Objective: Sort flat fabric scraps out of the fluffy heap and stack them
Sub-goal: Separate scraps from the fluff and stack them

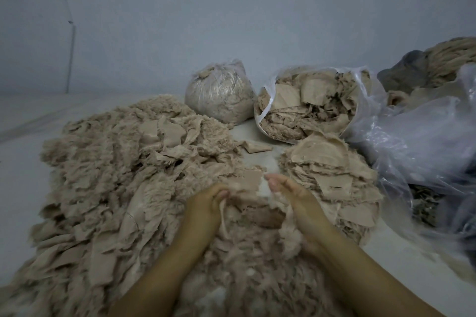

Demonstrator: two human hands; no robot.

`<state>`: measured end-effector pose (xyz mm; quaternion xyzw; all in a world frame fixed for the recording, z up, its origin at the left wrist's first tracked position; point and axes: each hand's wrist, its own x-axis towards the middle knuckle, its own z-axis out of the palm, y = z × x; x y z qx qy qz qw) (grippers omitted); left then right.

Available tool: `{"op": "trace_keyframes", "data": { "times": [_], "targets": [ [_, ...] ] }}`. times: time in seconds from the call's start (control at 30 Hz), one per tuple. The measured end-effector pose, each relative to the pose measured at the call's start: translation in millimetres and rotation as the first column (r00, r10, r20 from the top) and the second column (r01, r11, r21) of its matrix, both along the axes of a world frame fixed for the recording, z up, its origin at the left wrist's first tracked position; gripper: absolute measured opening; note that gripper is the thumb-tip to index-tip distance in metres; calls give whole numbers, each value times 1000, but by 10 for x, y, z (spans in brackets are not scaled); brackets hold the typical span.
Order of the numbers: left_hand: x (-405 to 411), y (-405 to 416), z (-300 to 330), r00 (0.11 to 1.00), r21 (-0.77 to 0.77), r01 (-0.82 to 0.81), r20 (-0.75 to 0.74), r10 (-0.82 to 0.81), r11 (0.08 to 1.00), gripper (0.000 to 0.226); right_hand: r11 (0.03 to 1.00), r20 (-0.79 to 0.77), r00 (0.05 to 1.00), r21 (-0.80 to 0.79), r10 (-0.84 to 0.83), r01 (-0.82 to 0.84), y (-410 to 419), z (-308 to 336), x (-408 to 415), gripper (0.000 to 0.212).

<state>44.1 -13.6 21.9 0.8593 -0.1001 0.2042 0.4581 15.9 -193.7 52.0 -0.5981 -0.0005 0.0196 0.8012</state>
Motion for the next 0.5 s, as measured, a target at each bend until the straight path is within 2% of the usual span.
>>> {"op": "trace_keyframes", "data": {
  "times": [0.03,0.07,0.13,0.2,0.27,0.33,0.4,0.47,0.5],
  "targets": [
    [28,53,8,998,6,-45,-34,45,999,19,999,28,999,15,-34,34,-37,22,11,24],
    [40,91,1,998,22,-22,-56,23,1000,17,997,43,998,55,-54,52,-57,28,20,23],
    [-68,49,27,987,107,154,-62,-148,982,13,990,30,996,116,-78,74,-46,8,25,19],
    [-219,-91,60,960,202,271,15,-280,941,40,987,18,996,136,-91,87,9,-26,24,17],
    [-293,-201,95,934,118,338,78,-348,934,59,985,27,995,151,-91,86,63,-61,25,13],
    [-315,-260,109,926,-6,375,41,-374,927,45,979,32,994,178,-106,98,93,-82,26,8],
    [-320,-307,95,930,-33,364,-39,-365,931,10,965,61,990,239,-123,105,104,-114,34,8],
    [-302,-312,34,926,-154,340,-115,-358,928,13,972,110,978,172,-178,158,98,-127,30,10],
    [-295,-298,44,917,-293,316,-148,-370,902,14,975,143,966,89,-217,205,87,-140,35,11]
  ]
}}
